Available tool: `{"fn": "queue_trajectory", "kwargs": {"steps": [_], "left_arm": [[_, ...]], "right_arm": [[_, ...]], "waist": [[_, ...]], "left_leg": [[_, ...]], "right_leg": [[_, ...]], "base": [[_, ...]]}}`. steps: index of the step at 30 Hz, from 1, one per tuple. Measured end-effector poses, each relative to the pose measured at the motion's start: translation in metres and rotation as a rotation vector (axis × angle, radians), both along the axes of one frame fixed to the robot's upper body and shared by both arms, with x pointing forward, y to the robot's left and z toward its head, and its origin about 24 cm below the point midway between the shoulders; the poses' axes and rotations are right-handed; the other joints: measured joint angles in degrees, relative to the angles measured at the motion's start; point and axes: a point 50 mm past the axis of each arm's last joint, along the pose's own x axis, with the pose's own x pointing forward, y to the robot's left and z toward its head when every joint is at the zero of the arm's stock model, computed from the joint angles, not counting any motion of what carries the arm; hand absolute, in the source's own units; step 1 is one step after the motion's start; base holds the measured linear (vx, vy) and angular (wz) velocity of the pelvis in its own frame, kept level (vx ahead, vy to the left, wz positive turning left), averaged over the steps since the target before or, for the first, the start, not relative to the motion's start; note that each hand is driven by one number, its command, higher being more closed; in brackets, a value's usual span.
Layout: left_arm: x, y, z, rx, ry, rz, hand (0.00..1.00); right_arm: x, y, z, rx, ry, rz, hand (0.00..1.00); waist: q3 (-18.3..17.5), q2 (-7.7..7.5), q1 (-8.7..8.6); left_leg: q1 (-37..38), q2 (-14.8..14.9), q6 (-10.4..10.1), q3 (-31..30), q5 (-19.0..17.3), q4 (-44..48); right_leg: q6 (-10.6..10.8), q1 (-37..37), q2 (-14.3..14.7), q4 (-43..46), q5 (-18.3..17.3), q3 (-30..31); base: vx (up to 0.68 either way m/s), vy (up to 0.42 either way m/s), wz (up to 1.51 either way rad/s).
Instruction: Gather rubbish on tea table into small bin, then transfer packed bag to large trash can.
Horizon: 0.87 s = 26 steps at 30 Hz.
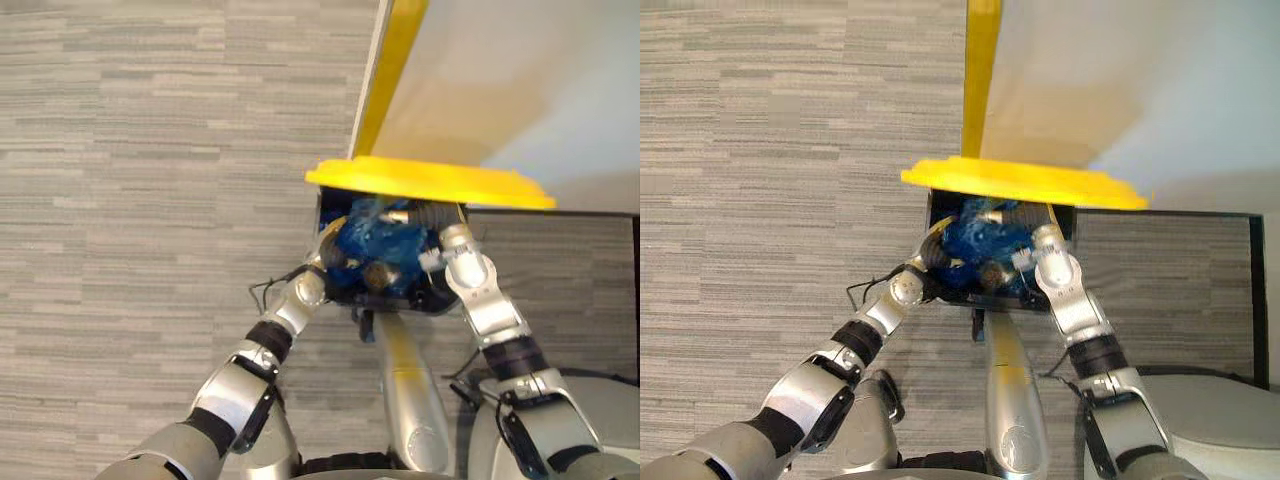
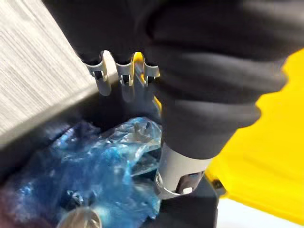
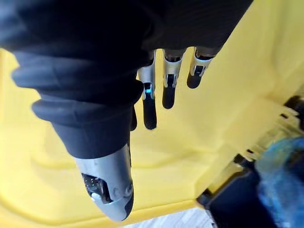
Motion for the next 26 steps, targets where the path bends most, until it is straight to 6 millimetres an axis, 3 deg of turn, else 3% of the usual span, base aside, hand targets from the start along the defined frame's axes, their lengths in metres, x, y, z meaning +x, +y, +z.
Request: {"fn": "queue_trajectory", "kwargs": {"steps": [3,7,10,12,13,14,15,16,17,19,20,22,23,24,26], "left_arm": [[-0.024,0.031,-0.028,-0.016,0.086,0.072,0.0],[-0.057,0.068,-0.049,-0.1,0.15,0.176,0.0],[-0.091,0.1,-0.061,-0.16,0.189,0.277,0.0],[-0.111,0.115,-0.066,-0.2,0.209,0.331,0.0],[-0.132,0.13,-0.069,-0.251,0.216,0.413,0.0],[-0.138,0.135,-0.07,-0.266,0.219,0.446,0.0],[-0.147,0.142,-0.074,-0.286,0.233,0.489,0.0],[-0.163,0.15,-0.08,-0.296,0.265,0.538,0.0],[-0.165,0.152,-0.08,-0.301,0.268,0.548,0.0],[-0.189,0.157,-0.084,-0.326,0.292,0.604,0.0],[-0.193,0.156,-0.083,-0.331,0.292,0.608,0.0],[-0.195,0.154,-0.08,-0.378,0.268,0.628,0.0],[-0.195,0.146,-0.083,-0.417,0.276,0.628,0.0],[-0.194,0.136,-0.083,-0.467,0.275,0.62,0.0],[-0.194,0.131,-0.085,-0.491,0.284,0.606,0.0]], "right_arm": [[-0.018,-0.008,-0.039,-0.017,0.144,-0.018,0.0],[-0.043,-0.01,-0.073,0.008,0.267,-0.032,0.0],[-0.07,-0.015,-0.101,0.024,0.385,-0.045,0.0],[-0.088,-0.025,-0.116,0.031,0.456,-0.068,0.0],[-0.104,-0.033,-0.129,0.03,0.518,-0.09,0.0],[-0.106,-0.036,-0.132,0.033,0.535,-0.093,0.0],[-0.112,-0.039,-0.139,0.034,0.576,-0.102,0.0],[-0.138,-0.047,-0.162,0.043,0.7,-0.134,0.0],[-0.143,-0.049,-0.165,0.045,0.719,-0.139,0.0],[-0.176,-0.058,-0.18,0.065,0.824,-0.179,0.0],[-0.18,-0.059,-0.182,0.07,0.837,-0.182,0.0],[-0.19,-0.062,-0.184,0.09,0.857,-0.212,0.0],[-0.193,-0.065,-0.184,0.104,0.857,-0.231,0.0],[-0.196,-0.067,-0.184,0.123,0.856,-0.247,0.0],[-0.195,-0.07,-0.183,0.132,0.85,-0.262,0.0]], "waist": [[-1.83,-0.67,0.23],[-3.62,-1.48,0.44],[-5.33,-3.12,1.21],[-6.04,-3.62,2.11],[-6.66,-4.4,2.97],[-6.52,-3.77,3.31],[-6.2,-3.05,3.17],[-7.46,-3.23,1.88],[-7.81,-3.13,1.88],[-10.39,-2.53,2.06],[-11.11,-2.63,2.19],[-12.2,-3.08,2.8],[-12.65,-2.22,3.0],[-13.51,-1.74,3.34],[-14.66,-0.96,3.45]], "left_leg": [[3.55,-0.34,0.18,-1.07,1.11,-1.28],[7.95,-1.61,0.61,-1.08,1.34,-2.21],[11.17,-4.67,2.15,0.06,1.45,-2.8],[11.52,-6.71,3.91,1.16,1.34,-1.87],[11.44,-8.38,7.01,3.75,2.14,-2.03],[11.41,-8.21,8.22,5.65,2.58,-2.37],[11.24,-8.58,9.03,6.6,3.2,-2.84],[11.66,-9.56,9.66,5.95,5.46,-5.98],[11.75,-9.62,9.68,5.93,5.94,-6.64],[10.94,-9.82,9.87,6.64,9.4,-11.74],[9.75,-9.84,9.72,6.95,9.77,-11.72],[7.21,-9.68,8.93,7.54,11.23,-11.92],[6.5,-9.46,8.77,8.08,12.38,-12.75],[6.51,-9.29,8.45,9.24,13.64,-14.38],[6.41,-9.18,7.69,10.28,15.19,-16.44]], "right_leg": [[-0.07,4.74,-0.24,-1.62,0.05,-1.21],[0.76,10.96,-1.17,-4.51,1.31,-1.53],[2.12,14.71,-2.82,-7.89,4.06,-0.26],[2.5,16.61,-3.59,-11.83,8.13,0.8],[4.61,16.78,-4.81,-16.33,14.53,0.99],[5.2,16.18,-4.88,-16.58,16.56,1.31],[2.72,13.61,-6.07,-6.21,13.78,0.93],[1.18,13.58,-7.27,11.17,7.23,0.02],[1.11,14.06,-7.35,12.9,6.28,-0.06],[1.67,20.71,-6.14,18.26,1.49,-0.28],[1.83,22.19,-6.21,17.31,1.49,0.14],[3.41,24.39,-5.02,9.73,-2.77,-0.15],[3.57,25.27,-3.95,5.55,-3.64,-0.6],[1.71,26.88,-2.84,-0.2,-4.9,-1.37],[0.42,29.49,-1.24,-8.37,-5.61,-1.46]], "base": [[0.02,0.054,0.2],[-0.04,0.11,0.14],[-0.12,0.167,-0.08],[-0.19,0.18,-0.35],[-0.27,0.18,-0.57],[-0.29,0.184,-0.65],[-0.32,0.115,-0.14],[-0.27,0.103,0.09],[-0.25,0.064,0.17],[-0.09,-0.029,-0.23],[-0.06,-0.1,-0.35],[-0.08,-0.163,-0.35],[-0.04,-0.159,-0.45],[0.0,-0.122,-0.38],[-0.01,-0.128,-0.34]]}}
